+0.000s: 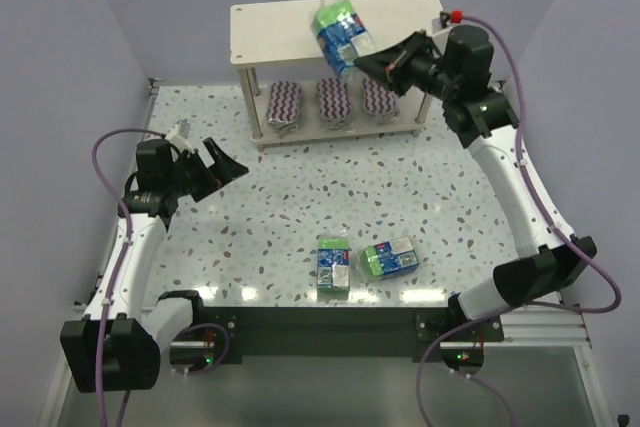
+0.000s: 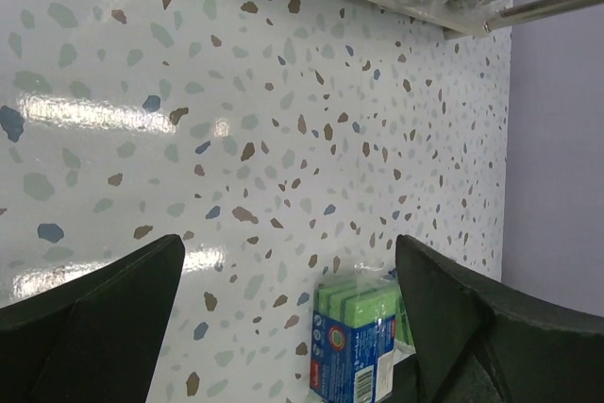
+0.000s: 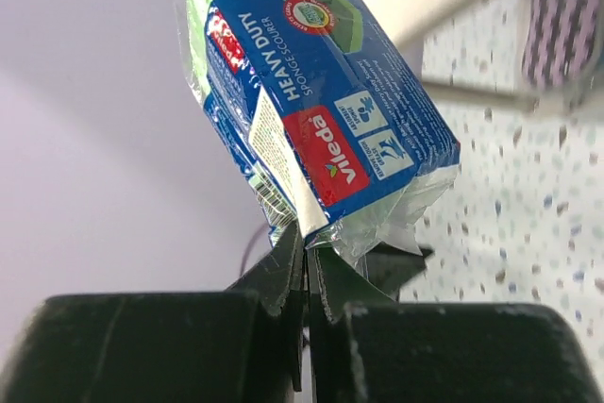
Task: Place and organize the cleaning sponges onto the shelf
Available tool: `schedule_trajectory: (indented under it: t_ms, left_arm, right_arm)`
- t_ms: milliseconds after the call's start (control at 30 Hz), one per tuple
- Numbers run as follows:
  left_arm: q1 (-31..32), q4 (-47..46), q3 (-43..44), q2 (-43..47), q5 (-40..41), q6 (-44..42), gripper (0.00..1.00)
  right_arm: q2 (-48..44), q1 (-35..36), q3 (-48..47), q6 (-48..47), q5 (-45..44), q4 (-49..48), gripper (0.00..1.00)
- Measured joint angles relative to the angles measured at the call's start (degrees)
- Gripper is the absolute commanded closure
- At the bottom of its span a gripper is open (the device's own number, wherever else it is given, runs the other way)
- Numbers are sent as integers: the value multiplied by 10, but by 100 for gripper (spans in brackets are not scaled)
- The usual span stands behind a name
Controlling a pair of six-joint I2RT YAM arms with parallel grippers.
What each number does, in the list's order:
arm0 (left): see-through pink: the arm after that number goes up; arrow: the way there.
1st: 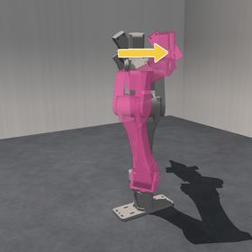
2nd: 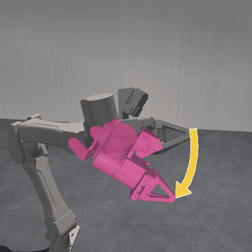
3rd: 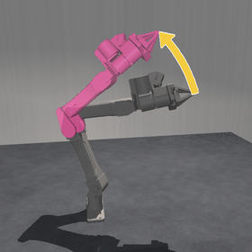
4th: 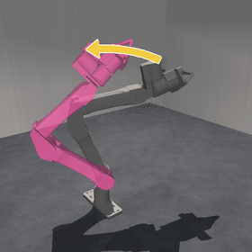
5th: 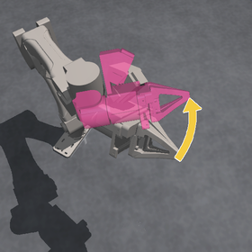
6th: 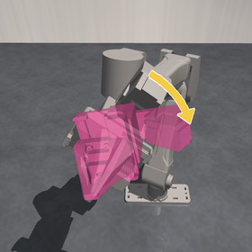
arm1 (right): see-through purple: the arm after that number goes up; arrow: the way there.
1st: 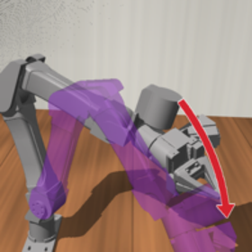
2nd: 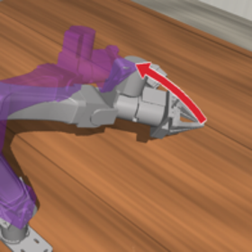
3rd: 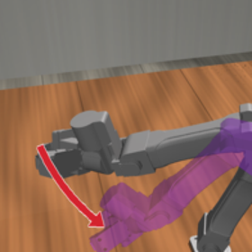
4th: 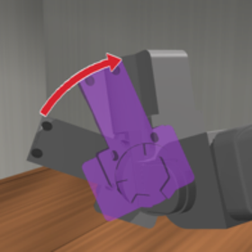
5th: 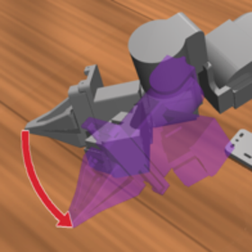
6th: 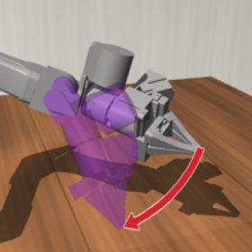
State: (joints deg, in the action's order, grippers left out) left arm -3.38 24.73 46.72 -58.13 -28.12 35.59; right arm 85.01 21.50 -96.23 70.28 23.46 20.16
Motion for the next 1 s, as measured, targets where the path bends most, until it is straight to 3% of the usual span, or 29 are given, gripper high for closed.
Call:
schedule_trajectory:
  t_ms: [167,400,600,1000]
  left_arm:
    - [0,-16,0,-4,-9,9,1]
    - [0,-19,1,-13,-17,13,1]
    - [0,-20,3,-22,-18,13,1]
    - [0,-37,3,-39,-30,13,1]
  right_arm:
    - [78,-78,-150,-3,-31,20,100]
    - [209,-122,-307,-12,-75,82,100]
    - [237,-146,-316,-21,-91,131,100]
    - [239,-164,-317,-30,-93,133,100]
